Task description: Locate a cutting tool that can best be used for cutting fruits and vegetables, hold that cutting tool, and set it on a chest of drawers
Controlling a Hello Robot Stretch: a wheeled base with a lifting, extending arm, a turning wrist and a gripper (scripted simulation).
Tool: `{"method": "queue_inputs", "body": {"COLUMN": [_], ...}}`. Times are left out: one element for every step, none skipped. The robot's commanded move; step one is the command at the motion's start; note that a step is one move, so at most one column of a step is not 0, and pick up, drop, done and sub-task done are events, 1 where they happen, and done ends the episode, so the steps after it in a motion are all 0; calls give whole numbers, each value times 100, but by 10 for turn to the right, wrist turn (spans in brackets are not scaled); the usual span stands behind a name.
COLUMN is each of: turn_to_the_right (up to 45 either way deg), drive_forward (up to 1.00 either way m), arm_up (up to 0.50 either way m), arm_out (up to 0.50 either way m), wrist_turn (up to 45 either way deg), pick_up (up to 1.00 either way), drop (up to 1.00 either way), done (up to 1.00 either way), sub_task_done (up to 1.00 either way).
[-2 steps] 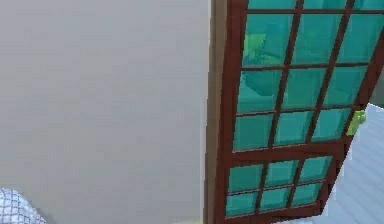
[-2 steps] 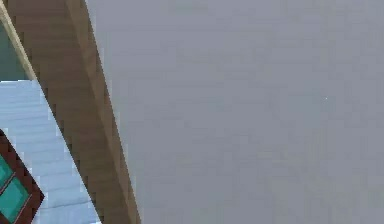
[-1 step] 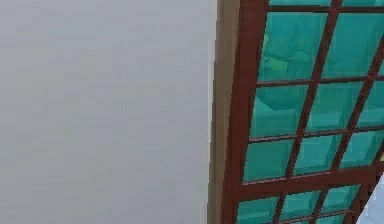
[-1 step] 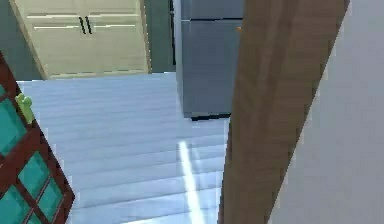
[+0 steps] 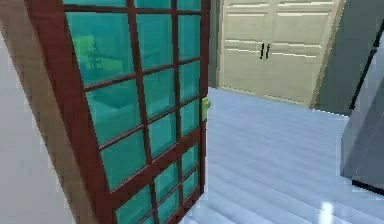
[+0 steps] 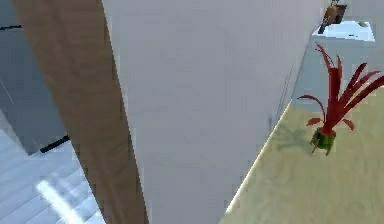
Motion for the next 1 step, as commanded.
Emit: {"method": "queue_inputs", "body": {"turn_to_the_right": [330], "drive_forward": [0], "arm_up": [0], "arm_out": [0], "wrist_turn": [0], "pick_up": [0], "drop": [0], "done": [0], "sub_task_done": [0]}}
